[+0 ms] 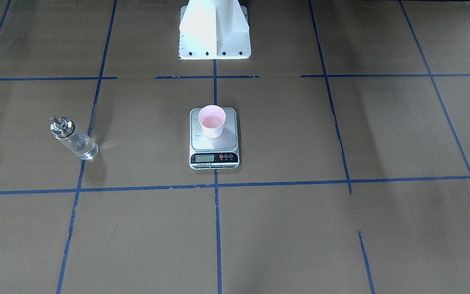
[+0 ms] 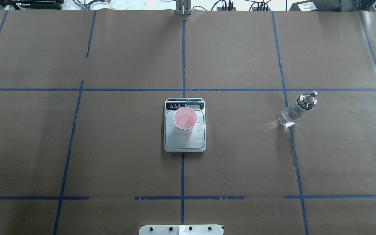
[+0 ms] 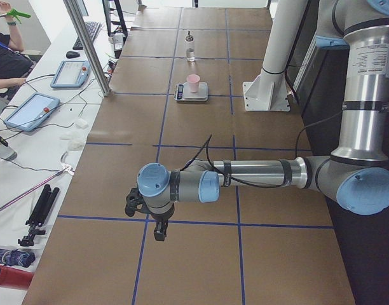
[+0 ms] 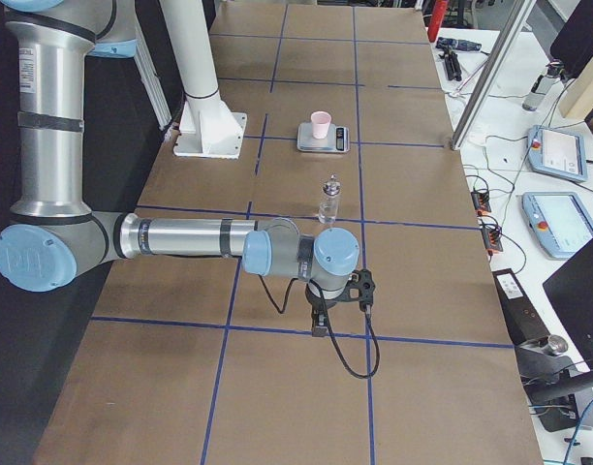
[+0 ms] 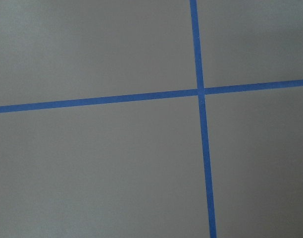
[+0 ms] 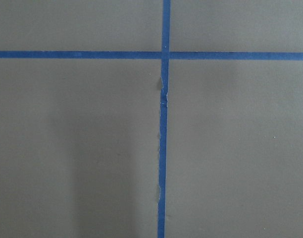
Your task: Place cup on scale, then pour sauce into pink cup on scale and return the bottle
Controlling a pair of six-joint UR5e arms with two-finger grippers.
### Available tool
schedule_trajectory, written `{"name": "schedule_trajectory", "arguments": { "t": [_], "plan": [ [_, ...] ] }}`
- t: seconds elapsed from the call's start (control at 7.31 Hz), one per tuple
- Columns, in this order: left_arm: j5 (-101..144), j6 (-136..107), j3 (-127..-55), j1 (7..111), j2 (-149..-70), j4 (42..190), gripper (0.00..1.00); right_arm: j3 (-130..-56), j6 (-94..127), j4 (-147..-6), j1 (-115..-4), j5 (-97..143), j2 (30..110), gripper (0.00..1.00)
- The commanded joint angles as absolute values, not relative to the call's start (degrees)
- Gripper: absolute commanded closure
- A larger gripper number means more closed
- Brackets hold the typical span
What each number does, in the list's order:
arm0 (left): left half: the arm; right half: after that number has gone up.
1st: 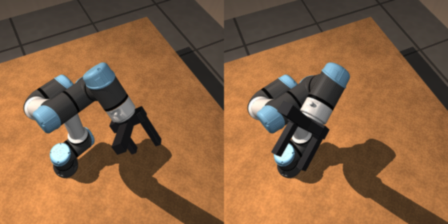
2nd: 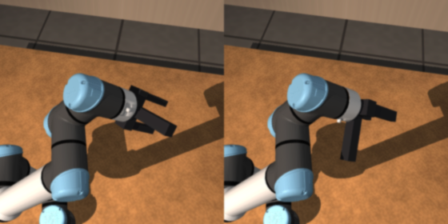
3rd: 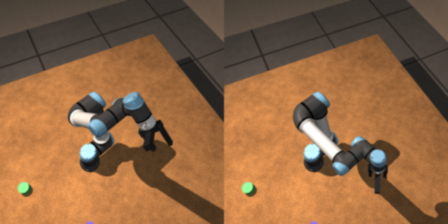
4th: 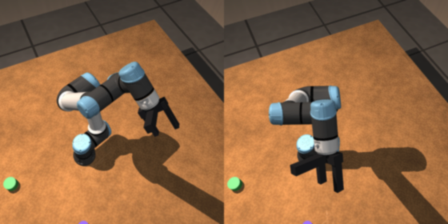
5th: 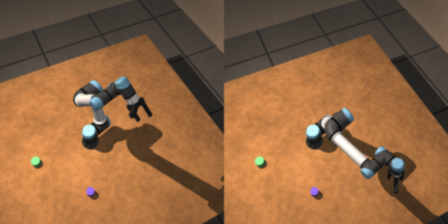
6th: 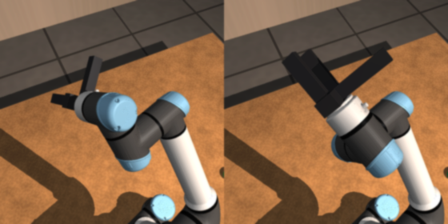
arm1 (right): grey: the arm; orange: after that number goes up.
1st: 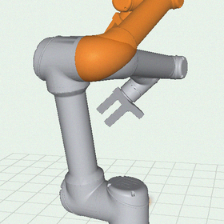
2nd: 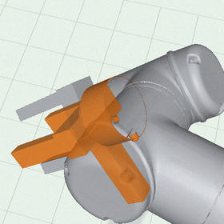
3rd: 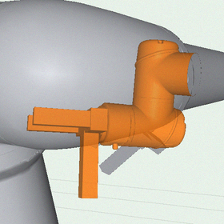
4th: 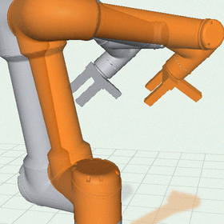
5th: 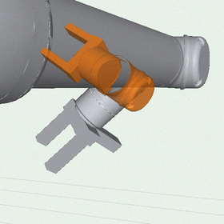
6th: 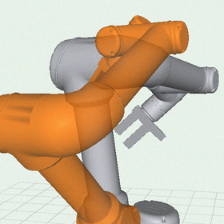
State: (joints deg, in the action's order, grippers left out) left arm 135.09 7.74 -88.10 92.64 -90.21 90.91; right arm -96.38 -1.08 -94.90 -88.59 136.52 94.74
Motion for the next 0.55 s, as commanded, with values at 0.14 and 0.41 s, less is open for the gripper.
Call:
{"name": "schedule_trajectory", "arguments": {
  "t": [0.14,0.41],
  "plan": [
    [135.1,7.7,-88.0,92.6,-90.3,91.1,0.0,-96.4,5.2,-93.6,-88.5,136.5,93.9,0.0],
    [135.1,7.7,-87.9,92.6,-90.3,91.1,0.0,-96.5,6.8,-93.6,-88.5,136.5,93.8,0.0]
  ]
}}
